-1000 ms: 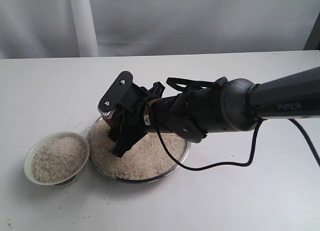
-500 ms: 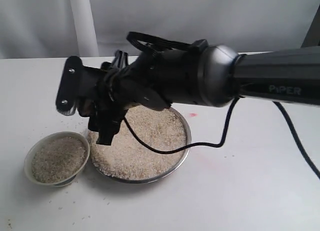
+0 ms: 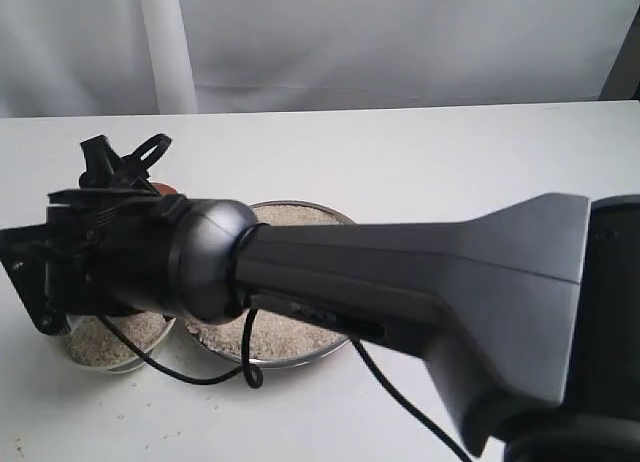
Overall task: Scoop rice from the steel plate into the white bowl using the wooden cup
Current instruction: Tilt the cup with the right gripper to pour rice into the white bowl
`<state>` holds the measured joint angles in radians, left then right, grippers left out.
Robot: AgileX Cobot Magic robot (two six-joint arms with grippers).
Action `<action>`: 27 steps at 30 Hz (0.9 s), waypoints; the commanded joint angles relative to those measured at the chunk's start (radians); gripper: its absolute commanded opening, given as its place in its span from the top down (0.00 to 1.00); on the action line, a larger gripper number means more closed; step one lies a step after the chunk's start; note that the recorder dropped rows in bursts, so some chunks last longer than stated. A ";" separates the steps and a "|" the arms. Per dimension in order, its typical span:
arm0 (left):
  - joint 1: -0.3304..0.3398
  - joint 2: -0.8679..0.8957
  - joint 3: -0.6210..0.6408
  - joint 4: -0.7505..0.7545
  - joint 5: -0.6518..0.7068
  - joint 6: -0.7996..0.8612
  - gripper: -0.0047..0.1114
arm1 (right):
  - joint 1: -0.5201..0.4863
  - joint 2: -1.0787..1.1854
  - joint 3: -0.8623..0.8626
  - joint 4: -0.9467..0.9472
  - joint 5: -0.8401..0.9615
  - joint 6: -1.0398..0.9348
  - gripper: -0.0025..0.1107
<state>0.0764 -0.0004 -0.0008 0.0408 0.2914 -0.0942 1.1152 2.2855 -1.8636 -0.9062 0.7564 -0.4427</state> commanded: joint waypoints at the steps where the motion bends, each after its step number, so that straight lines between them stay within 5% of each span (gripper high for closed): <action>1: -0.006 0.000 0.001 0.003 -0.008 -0.002 0.96 | 0.023 0.017 -0.010 -0.136 0.026 -0.003 0.98; 12: -0.006 0.000 0.001 0.003 -0.008 -0.002 0.96 | 0.049 0.057 -0.010 -0.309 0.074 -0.003 0.98; 27: -0.006 0.000 0.001 0.003 -0.008 -0.002 0.96 | 0.082 0.060 -0.010 -0.320 0.072 -0.007 0.98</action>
<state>0.0764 -0.0004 -0.0008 0.0408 0.2914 -0.0942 1.1890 2.3560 -1.8657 -1.2033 0.8231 -0.4450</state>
